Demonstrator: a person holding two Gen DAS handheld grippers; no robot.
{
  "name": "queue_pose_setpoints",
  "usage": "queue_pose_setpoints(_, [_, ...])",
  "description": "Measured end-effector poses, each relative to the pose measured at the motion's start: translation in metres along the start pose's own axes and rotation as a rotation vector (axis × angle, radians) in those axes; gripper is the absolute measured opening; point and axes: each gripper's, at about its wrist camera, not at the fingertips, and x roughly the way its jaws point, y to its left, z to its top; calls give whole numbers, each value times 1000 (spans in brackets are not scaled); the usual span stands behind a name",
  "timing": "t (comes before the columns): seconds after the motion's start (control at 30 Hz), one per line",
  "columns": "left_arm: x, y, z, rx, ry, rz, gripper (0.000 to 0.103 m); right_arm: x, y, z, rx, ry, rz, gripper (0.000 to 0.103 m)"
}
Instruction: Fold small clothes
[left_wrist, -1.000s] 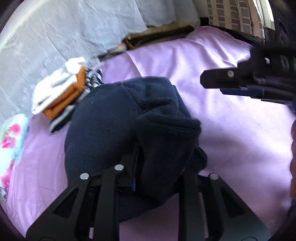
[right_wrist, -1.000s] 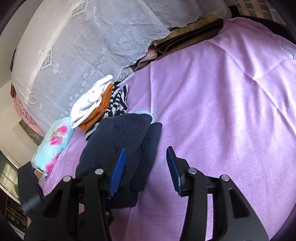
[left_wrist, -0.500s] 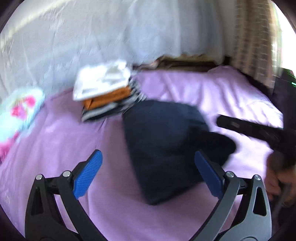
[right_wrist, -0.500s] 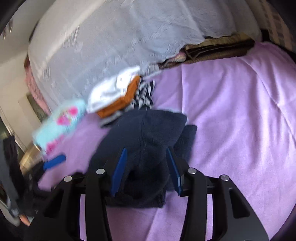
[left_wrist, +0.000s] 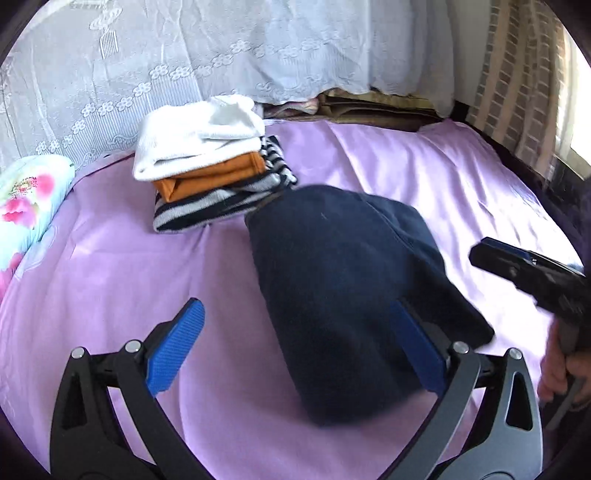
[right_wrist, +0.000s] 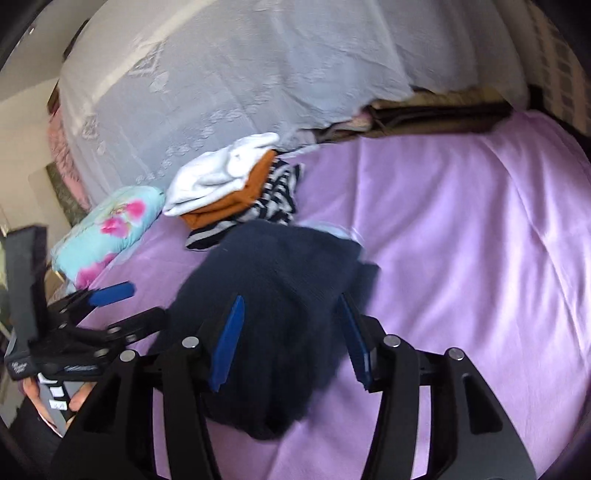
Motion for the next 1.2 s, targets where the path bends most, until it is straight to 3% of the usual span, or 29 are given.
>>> queue_pose_setpoints(0.1, [43, 8, 8, -41, 110, 4, 101, 42, 3, 3, 10, 100, -3, 53])
queue_pose_setpoints(0.17, [65, 12, 1, -75, 161, -47, 101, 75, -9, -11, 31, 191, -40, 52])
queue_pose_setpoints(0.2, [71, 16, -4, -105, 168, -83, 101, 75, -13, -18, 20, 150, -36, 53])
queue_pose_setpoints(0.27, [73, 25, -7, -150, 174, -124, 101, 68, -12, -14, 12, 160, -43, 52])
queue_pose_setpoints(0.37, [61, 42, -6, -225, 170, -204, 101, 40, -23, -6, 95, 89, 12, 64])
queue_pose_setpoints(0.43, [55, 49, -8, -243, 167, -262, 101, 31, -34, -4, 138, 91, 32, 78])
queue_pose_setpoints(0.53, [56, 57, -14, -252, 202, -304, 101, 41, -57, -13, 245, 151, 93, 78])
queue_pose_setpoints(0.6, [65, 59, -18, -290, 243, -386, 101, 52, -67, -19, 348, 200, 174, 78])
queue_pose_setpoints(0.67, [79, 54, -18, -314, 271, -419, 101, 59, -69, -23, 424, 238, 250, 79])
queue_pose_setpoints(0.8, [97, 29, -8, -224, 262, -394, 101, 75, -55, -21, 379, 249, 238, 79])
queue_pose_setpoints(0.83, [99, 24, -5, -210, 259, -400, 98, 78, -49, -20, 343, 245, 206, 75])
queue_pose_setpoints(0.87, [100, 18, -1, -186, 252, -402, 87, 79, -46, -21, 316, 234, 178, 61])
queue_pose_setpoints(0.93, [97, 10, 2, -151, 244, -351, 84, 73, -39, -23, 256, 188, 152, 50])
queue_pose_setpoints(1.0, [86, 3, 5, -98, 207, -316, 74, 64, -30, -19, 188, 141, 130, 40])
queue_pose_setpoints(1.07, [72, -1, 13, -66, 174, -301, 66, 50, -16, -9, 109, 80, 117, 38])
queue_pose_setpoints(1.2, [36, 8, 61, -7, 80, -239, 66, 36, 21, 44, -23, -26, 122, 38])
